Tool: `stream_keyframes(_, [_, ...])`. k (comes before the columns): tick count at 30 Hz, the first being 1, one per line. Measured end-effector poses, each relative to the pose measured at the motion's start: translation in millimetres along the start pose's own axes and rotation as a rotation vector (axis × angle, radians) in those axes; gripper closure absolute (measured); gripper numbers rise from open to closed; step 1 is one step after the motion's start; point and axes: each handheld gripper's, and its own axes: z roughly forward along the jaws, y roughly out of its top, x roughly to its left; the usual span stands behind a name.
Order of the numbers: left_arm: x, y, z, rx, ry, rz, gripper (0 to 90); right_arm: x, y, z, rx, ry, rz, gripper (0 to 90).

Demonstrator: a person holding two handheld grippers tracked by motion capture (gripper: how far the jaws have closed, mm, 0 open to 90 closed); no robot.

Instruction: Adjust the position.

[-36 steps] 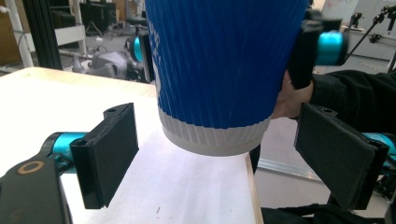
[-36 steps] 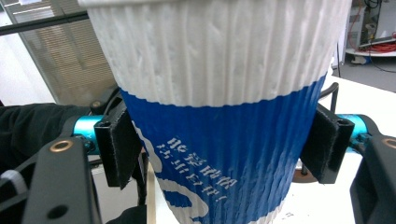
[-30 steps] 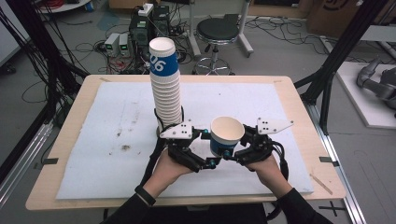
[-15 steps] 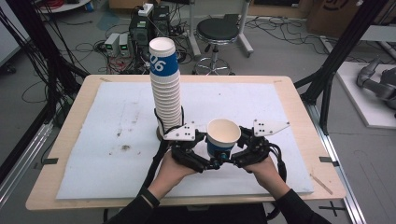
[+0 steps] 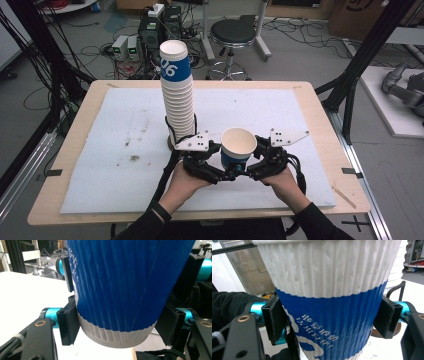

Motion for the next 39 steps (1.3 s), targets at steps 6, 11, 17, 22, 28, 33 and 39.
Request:
stream_keyframes(6, [1.0,-2.6,1.0,0.015,-0.004,-0.005,29.7,-0.2,3.1,-1.2,0.005,0.005,0.018,16.7])
stream_keyframes(11, [-0.1,-3.6,3.6,0.023,-0.009,-0.003,29.7,0.9,5.8,-2.4,-0.004,-0.005,0.019,16.1])
stream_keyframes(17, [-0.1,-5.0,4.3,0.023,-0.012,-0.004,29.8,1.7,6.6,-4.3,-0.020,-0.008,-0.001,21.2])
stream_keyframes(22, [0.2,-4.6,5.0,-0.011,-0.017,-0.032,17.9,2.4,5.6,-3.2,-0.015,-0.007,-0.001,22.7])
stream_keyframes(28, [-2.2,-1.5,4.2,-0.049,-0.028,-0.031,17.9,4.1,3.7,0.5,-0.009,0.000,-0.003,22.9])
stream_keyframes(33, [-2.0,-0.6,1.8,-0.059,-0.039,-0.033,24.0,5.1,2.3,2.5,-0.005,0.005,-0.005,22.9])
stream_keyframes(39, [-3.1,-0.6,1.8,-0.050,-0.029,-0.018,26.4,4.5,2.0,3.0,-0.003,0.007,-0.004,21.7])
